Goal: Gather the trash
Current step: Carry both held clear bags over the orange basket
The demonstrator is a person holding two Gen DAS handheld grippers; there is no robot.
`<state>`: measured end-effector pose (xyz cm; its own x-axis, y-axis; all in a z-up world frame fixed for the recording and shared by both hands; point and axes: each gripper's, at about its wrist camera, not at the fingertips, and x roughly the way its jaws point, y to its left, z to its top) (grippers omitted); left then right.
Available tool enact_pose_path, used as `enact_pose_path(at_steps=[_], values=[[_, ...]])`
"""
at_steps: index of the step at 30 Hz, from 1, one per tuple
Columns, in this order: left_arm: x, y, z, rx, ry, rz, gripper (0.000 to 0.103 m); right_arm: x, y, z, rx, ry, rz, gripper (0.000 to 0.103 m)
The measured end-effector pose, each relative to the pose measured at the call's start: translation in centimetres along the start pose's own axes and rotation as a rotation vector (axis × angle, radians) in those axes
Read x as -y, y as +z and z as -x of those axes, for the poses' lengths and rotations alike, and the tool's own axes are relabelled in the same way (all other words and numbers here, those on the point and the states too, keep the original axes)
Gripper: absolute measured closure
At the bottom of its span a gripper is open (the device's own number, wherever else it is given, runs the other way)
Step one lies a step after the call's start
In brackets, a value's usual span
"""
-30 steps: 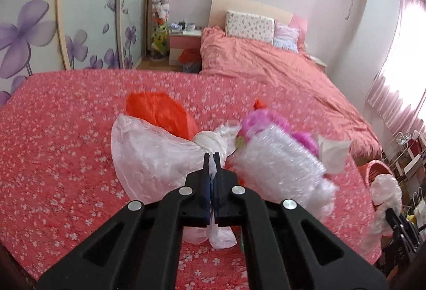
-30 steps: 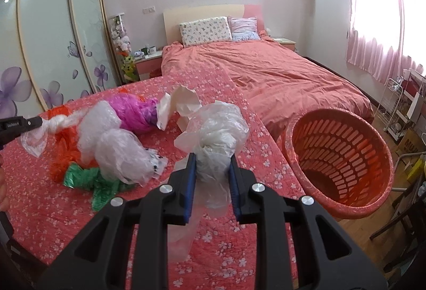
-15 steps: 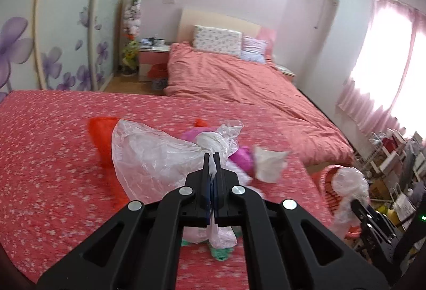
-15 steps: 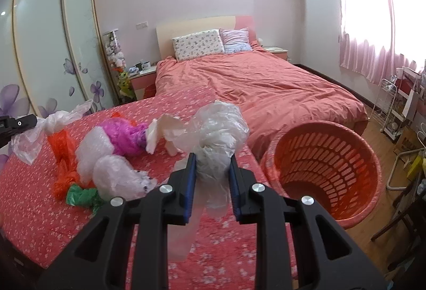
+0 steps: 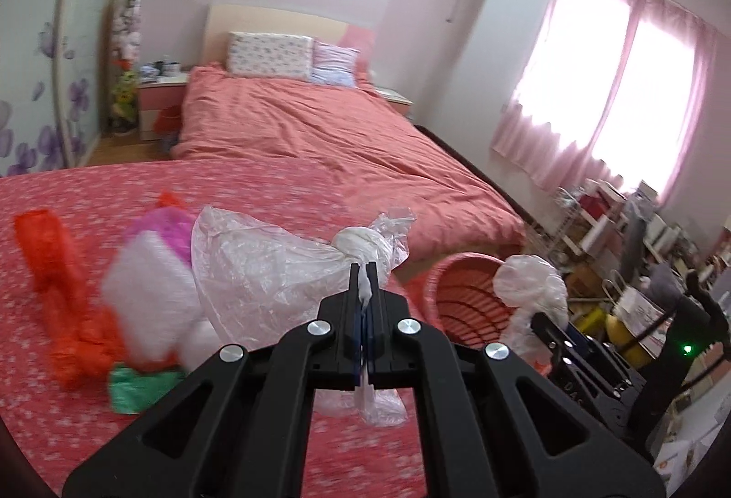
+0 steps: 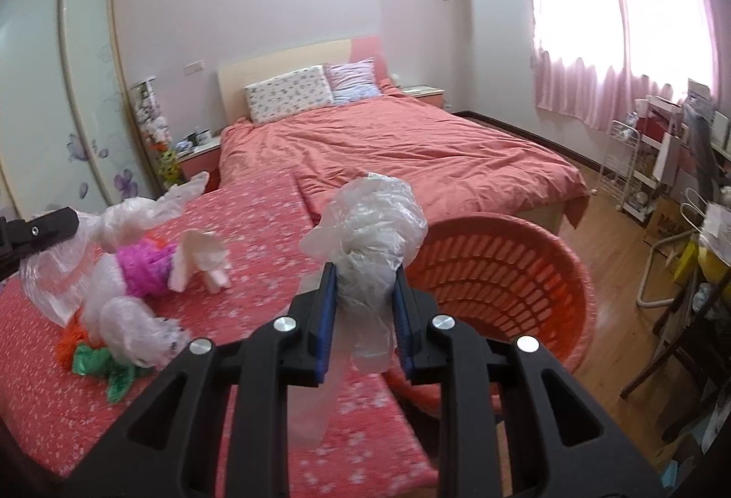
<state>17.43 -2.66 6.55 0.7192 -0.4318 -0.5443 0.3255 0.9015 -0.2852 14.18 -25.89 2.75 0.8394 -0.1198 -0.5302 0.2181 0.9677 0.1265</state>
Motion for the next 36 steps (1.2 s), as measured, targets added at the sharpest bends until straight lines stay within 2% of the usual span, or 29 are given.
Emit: enact_pose_path(at_steps=[13, 22, 31, 36], values=[[6.6, -1.0, -5.4, -0.08, -0.167, -0.042, 0.102, 6.8, 0.4, -1.7, 0.001, -0.105, -0.072, 0.079], [9.9, -1.6, -8.9, -0.138, -0.239, -0.089, 0.102, 10.0, 0.8, -3.1, 0.002, -0.132, -0.114, 0.079], [11.7, -2.5, -12.3, -0.208, -0.279, -0.106, 0.102, 12.2, 1.1, -5.3, -0.003, -0.153, -0.131, 0.078], [11.8, -3.5, -14.3, -0.272, -0.261, -0.117, 0.102, 13.3, 1.1, -6.9, -0.018, -0.159, -0.144, 0.07]])
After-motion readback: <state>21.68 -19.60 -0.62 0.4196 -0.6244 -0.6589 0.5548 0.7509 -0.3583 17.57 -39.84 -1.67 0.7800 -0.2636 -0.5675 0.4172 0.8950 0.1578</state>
